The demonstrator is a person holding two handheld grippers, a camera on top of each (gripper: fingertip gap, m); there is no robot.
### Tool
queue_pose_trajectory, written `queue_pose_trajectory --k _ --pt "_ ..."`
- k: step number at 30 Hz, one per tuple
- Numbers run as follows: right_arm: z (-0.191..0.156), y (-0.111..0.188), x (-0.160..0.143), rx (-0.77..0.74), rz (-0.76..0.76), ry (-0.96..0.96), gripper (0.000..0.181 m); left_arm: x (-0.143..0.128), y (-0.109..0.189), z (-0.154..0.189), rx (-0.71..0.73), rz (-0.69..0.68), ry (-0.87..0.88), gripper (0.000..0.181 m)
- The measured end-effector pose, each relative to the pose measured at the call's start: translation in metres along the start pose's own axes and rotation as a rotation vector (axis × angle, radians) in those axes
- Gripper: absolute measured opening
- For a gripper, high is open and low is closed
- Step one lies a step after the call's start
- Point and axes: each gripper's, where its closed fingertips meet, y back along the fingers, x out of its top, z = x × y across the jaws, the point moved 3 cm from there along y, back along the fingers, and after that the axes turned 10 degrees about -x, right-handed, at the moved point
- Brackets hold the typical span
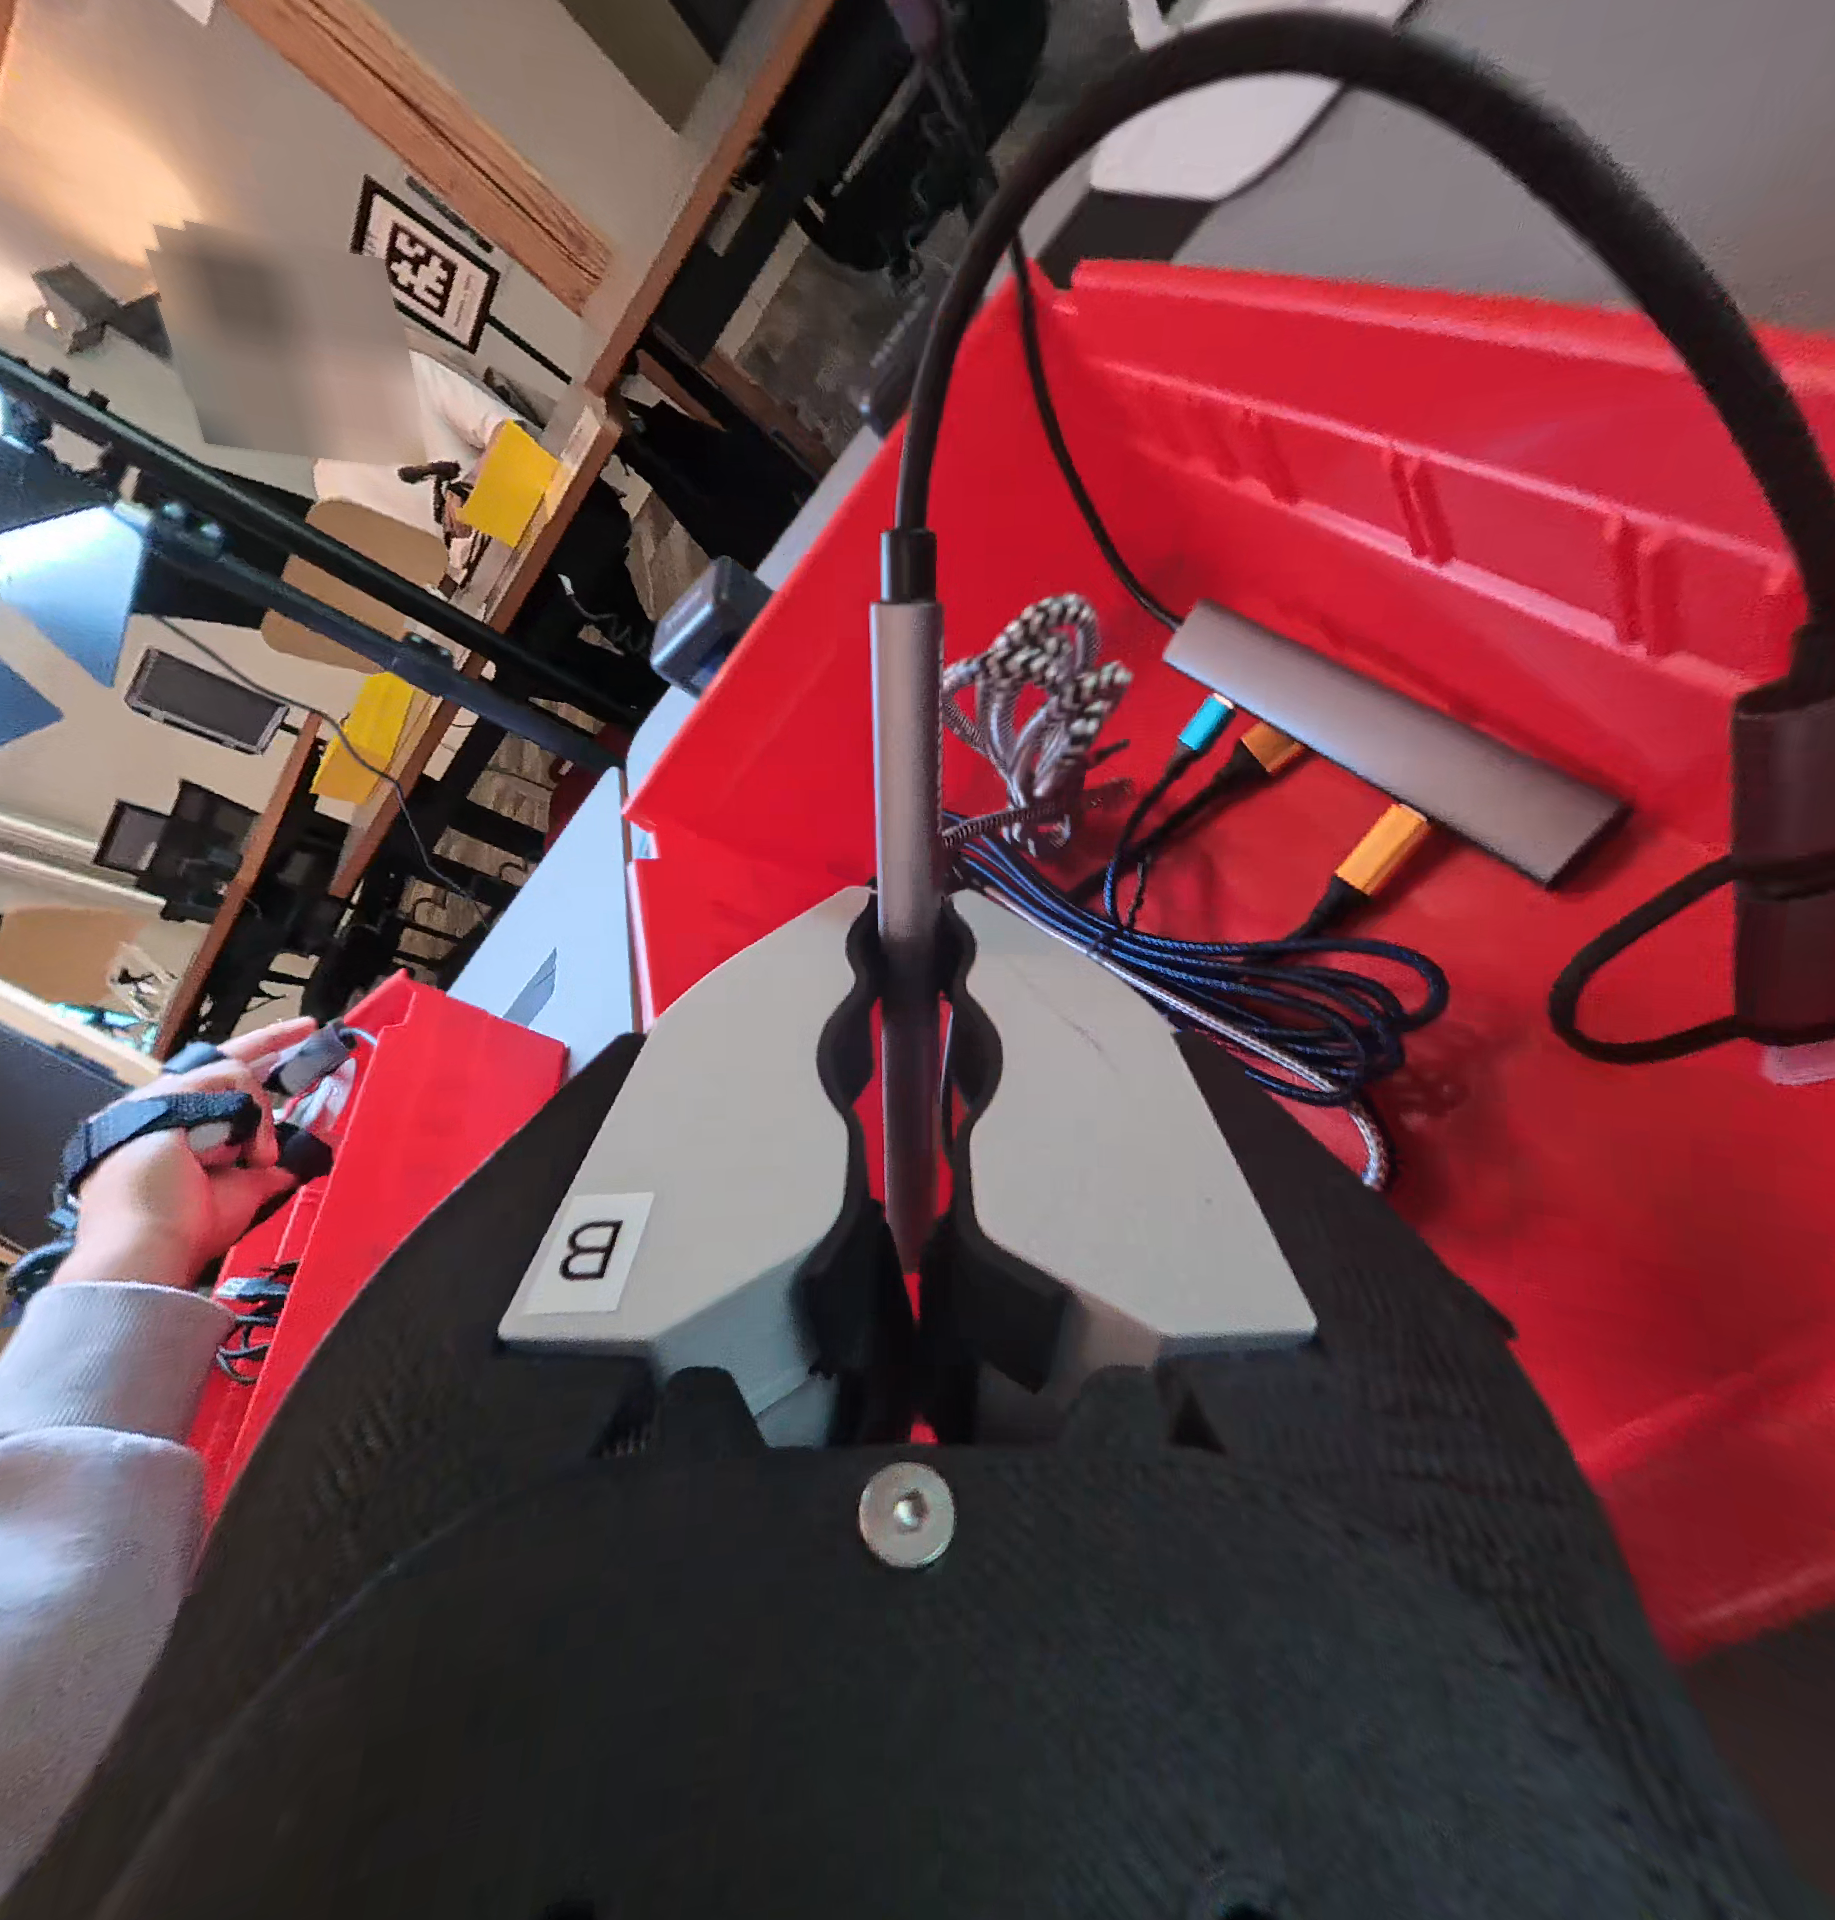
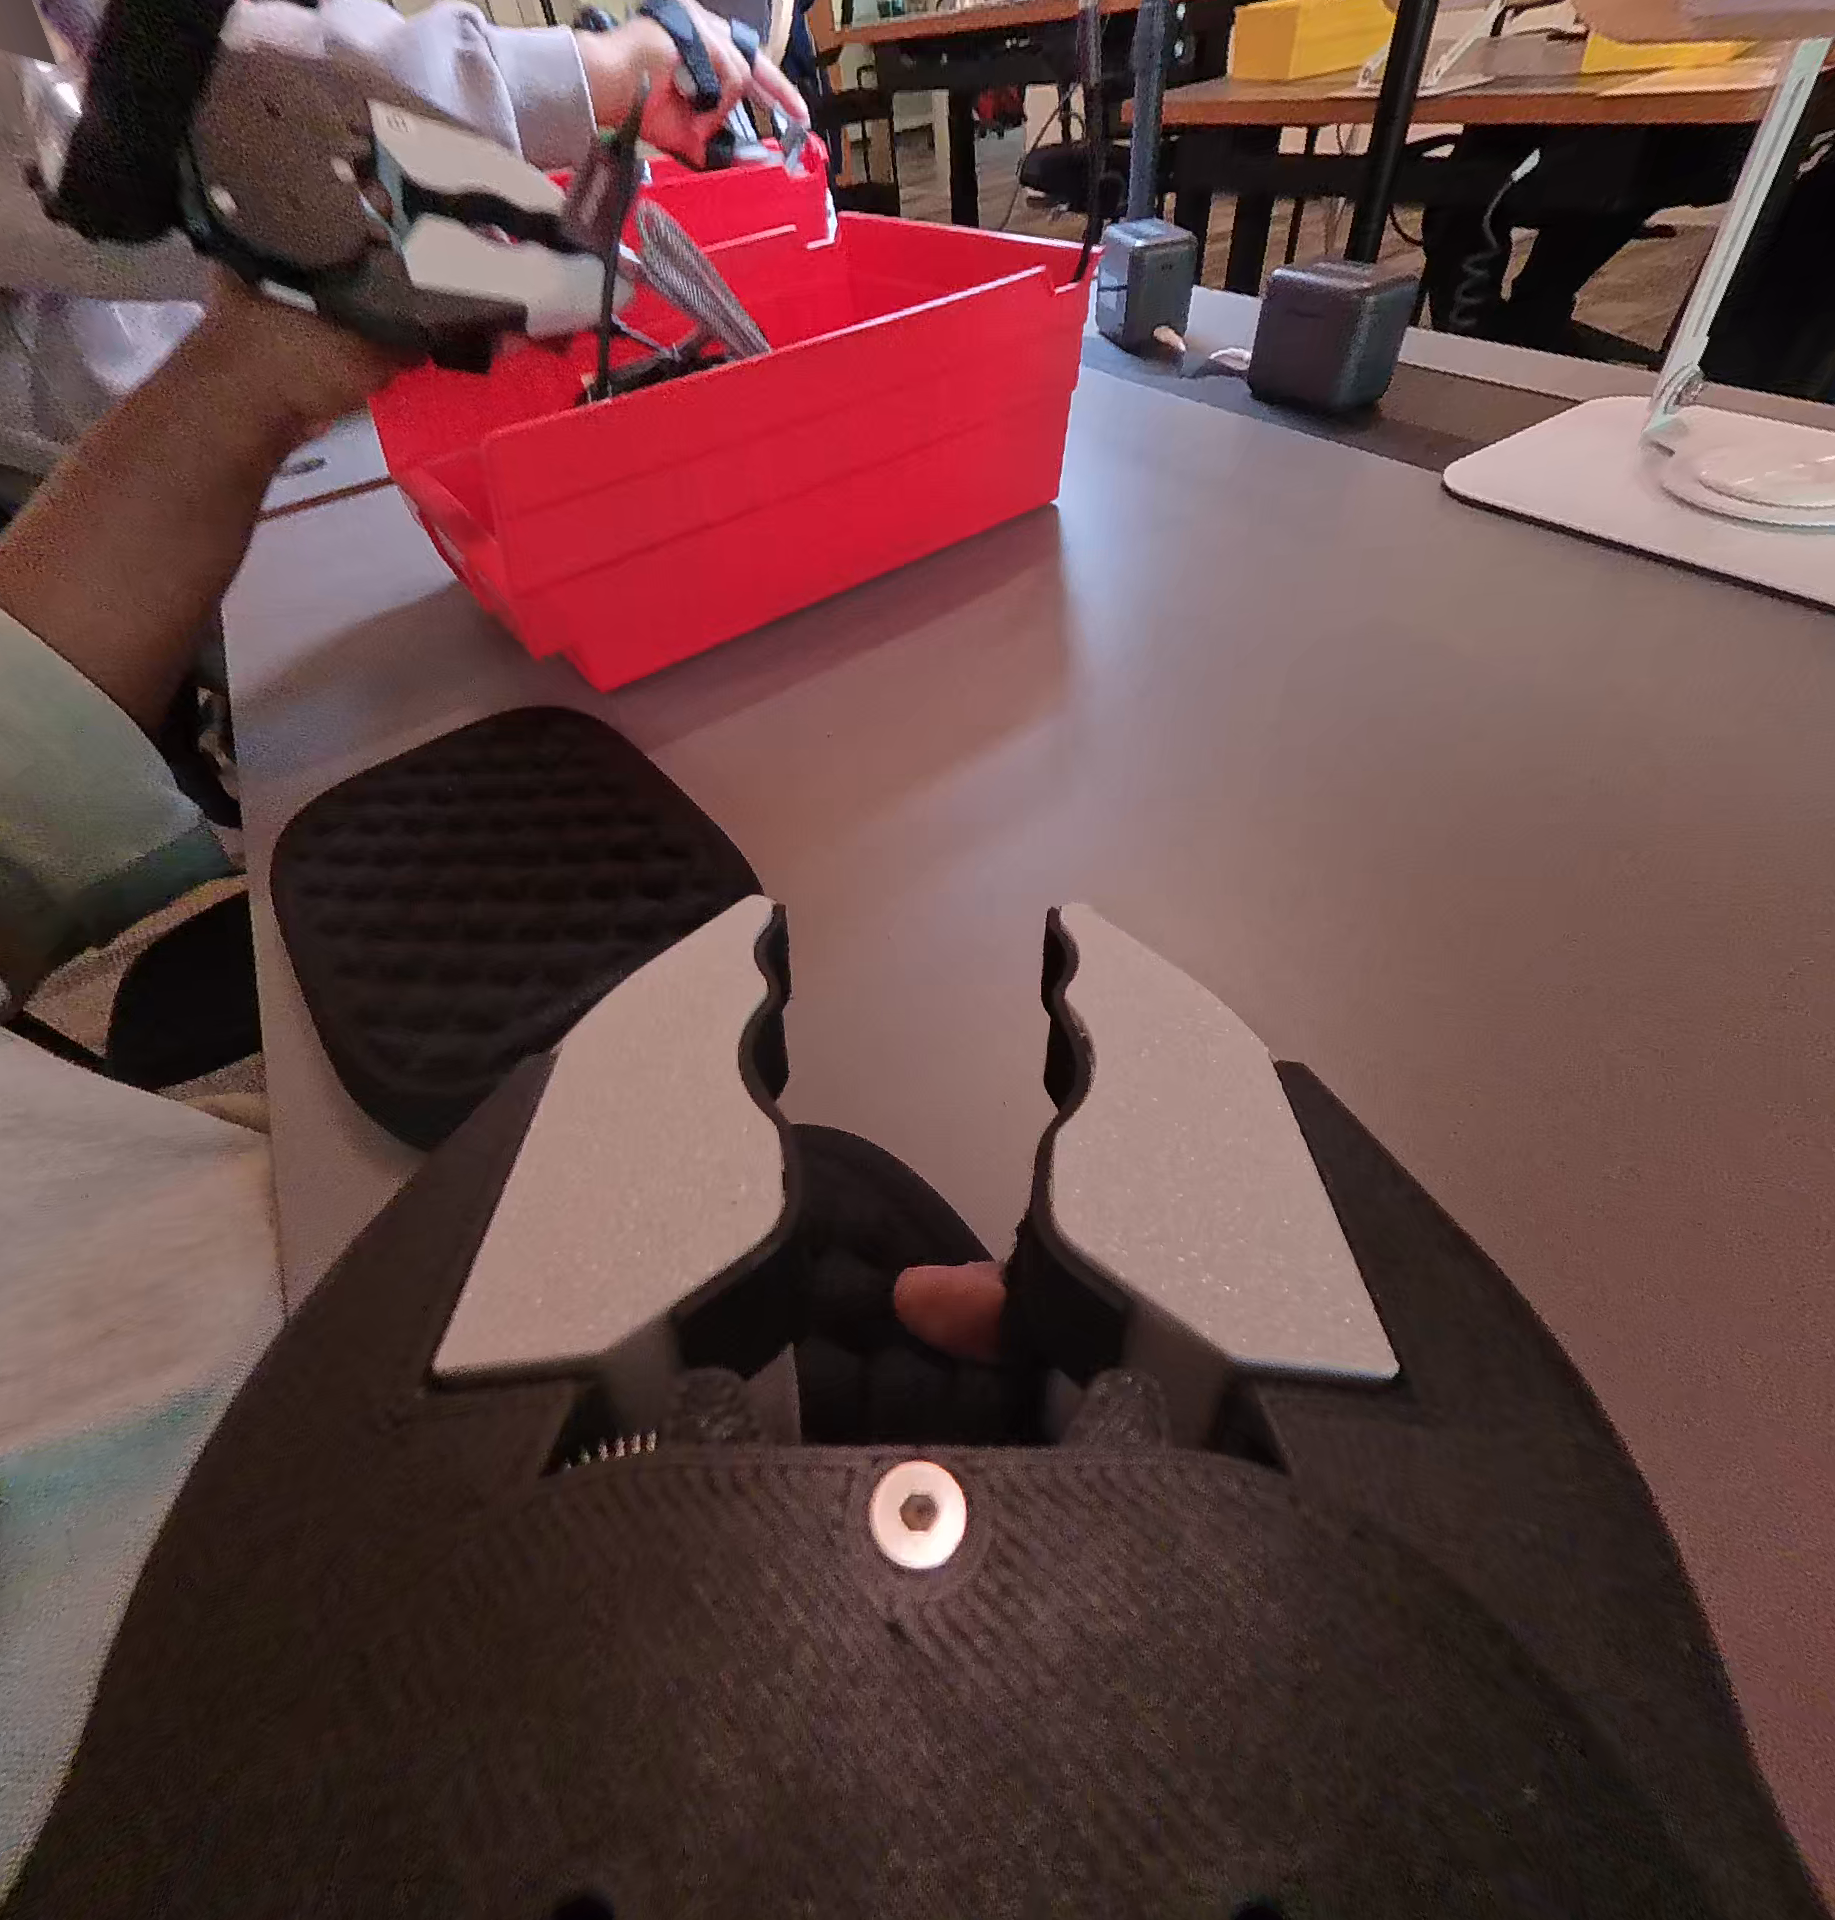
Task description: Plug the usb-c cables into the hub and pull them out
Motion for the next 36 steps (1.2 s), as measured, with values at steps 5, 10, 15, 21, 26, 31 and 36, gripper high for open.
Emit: queue_pose_trajectory --k 5,10,15,21,26,31,36 --pt "0.001 -0.003 -0.002 -0.03 -0.023 0.018 0.046 0.023 0.023 -0.025 0.04 0.145 0.134 0.007" --pt "0.0 0.0 -0.001 -0.008 -0.004 0.012 0.043 0.042 0.05 -0.048 0.035 0.353 0.34 0.007" --pt "-0.008 0.001 -0.002 0.063 -0.001 0.025 0.045 0.054 0.067 -0.046 -0.108 0.607 0.528 0.007" --pt "-0.015 -0.003 -0.01 0.096 -0.068 0.06 0.045 0.074 0.088 -0.028 -0.235 0.822 0.591 0.007" --pt "-0.016 -0.004 -0.012 0.087 -0.08 0.086 0.041 0.104 0.106 -0.004 -0.343 0.937 0.545 0.007" --pt "-0.019 -0.001 -0.01 0.115 -0.052 0.101 0.017 0.138 0.121 0.034 -0.534 1.046 0.513 0.007" --pt "-0.023 0.002 -0.009 0.14 -0.035 0.117 0.0 0.164 0.12 0.082 -0.718 1.059 0.487 0.007"
